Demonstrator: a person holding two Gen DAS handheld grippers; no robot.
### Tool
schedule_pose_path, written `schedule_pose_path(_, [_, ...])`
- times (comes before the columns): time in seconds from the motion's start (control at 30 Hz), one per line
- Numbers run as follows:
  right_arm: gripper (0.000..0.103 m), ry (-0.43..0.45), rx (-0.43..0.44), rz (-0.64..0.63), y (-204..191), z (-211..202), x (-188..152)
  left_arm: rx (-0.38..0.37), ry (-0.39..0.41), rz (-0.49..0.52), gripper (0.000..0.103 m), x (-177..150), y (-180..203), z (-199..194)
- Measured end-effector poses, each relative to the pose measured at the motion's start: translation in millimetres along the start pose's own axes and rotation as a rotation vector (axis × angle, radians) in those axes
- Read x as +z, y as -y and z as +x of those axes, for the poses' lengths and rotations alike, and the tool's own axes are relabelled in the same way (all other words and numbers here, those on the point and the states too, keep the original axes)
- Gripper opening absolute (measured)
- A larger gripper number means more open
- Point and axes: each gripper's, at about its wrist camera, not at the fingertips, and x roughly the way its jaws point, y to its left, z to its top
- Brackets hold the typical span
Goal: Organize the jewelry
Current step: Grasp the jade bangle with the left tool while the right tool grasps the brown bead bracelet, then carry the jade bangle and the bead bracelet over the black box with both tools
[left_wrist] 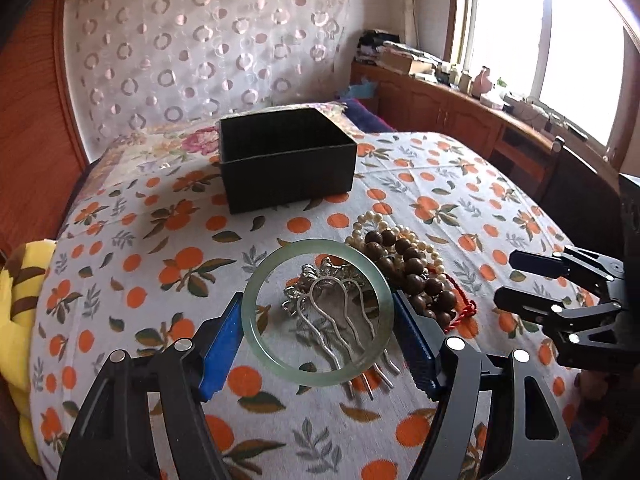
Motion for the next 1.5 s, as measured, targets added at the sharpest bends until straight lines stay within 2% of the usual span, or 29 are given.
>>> schedule_pose_path(0.27, [0.061, -0.002, 0.037, -0.050, -22, 11, 24, 0.006, 0.035, -0.027, 0.069, -3, -8, -15])
schedule_pose_path(0.57, [0.061, -0.058, 0.085, -0.062, -37, 43, 44, 0.025, 0.059, -0.038, 0.069, -3, -15, -26])
schedule_pose_path(0.97, [0.060, -0.114, 0.071, -0.106, -49, 72, 47, 0.034, 0.071, -0.061, 0.069, -5, -25, -29])
schedule_pose_path(1.13, [0.041, -0.120, 0.057, -0.132, -51, 76, 49, 0.032, 0.070, -0.066, 0.069, -5, -26, -28])
schedule_pose_path(1.27, [0.019, -0.100, 0.072, -0.154, -51, 68, 49, 0.034, 0.069, -0.066, 0.069, -5, -26, -28])
schedule_pose_path(1.33, [0.015, -0.086, 0.079, -0.155, -51, 62, 52, 0.033, 0.068, -0.067, 0.069, -5, -26, -27])
schedule_pose_path(1.5, [0.015, -0.014, 0.099, -0.142, -45, 39, 67, 0.030, 0.071, -0.068, 0.069, -5, -26, -27])
